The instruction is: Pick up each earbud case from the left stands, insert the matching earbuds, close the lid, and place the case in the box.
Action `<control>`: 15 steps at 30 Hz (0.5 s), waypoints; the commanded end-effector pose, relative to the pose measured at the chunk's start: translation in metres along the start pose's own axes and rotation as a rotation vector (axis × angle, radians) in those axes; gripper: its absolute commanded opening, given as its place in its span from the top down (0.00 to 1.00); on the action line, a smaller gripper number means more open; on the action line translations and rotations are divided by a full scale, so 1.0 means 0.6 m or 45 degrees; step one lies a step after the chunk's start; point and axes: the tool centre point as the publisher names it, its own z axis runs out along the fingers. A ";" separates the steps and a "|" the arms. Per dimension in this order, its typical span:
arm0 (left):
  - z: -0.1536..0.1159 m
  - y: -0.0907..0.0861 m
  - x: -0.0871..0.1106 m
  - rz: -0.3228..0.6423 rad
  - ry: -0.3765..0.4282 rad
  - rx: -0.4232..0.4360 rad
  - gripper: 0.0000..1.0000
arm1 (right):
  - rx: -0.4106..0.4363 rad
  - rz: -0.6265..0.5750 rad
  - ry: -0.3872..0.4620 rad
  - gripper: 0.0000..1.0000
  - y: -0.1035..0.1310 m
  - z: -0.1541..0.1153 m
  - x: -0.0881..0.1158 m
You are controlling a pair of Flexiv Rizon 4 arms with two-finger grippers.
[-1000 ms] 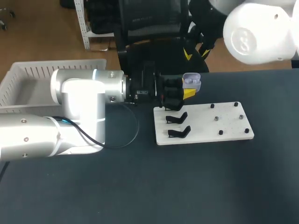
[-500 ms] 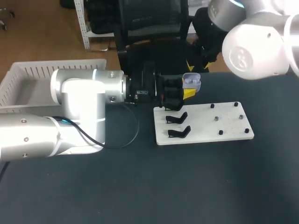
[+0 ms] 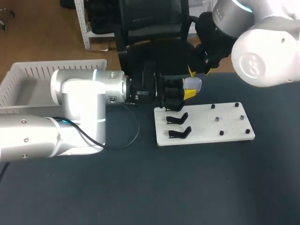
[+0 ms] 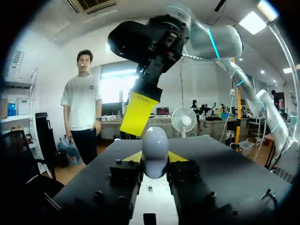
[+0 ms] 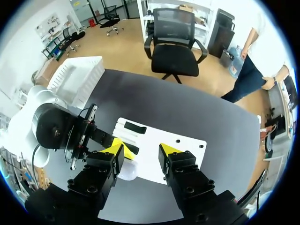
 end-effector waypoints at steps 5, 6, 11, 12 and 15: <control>0.000 -0.003 0.001 0.006 -0.007 -0.010 1.00 | 0.090 0.051 -0.138 0.53 -0.006 -0.030 0.018; 0.000 -0.003 0.001 0.006 -0.007 -0.010 1.00 | 0.079 0.059 -0.172 0.51 -0.011 -0.044 0.020; -0.066 0.021 -0.039 0.094 -0.041 -0.107 1.00 | 0.068 0.118 -0.287 0.05 -0.048 -0.096 0.050; -0.082 0.027 -0.047 0.108 -0.047 -0.125 1.00 | 0.076 0.133 -0.296 0.00 -0.056 -0.102 0.059; -0.139 0.045 -0.073 0.155 -0.053 -0.205 1.00 | 0.088 0.163 -0.303 0.00 -0.073 -0.108 0.085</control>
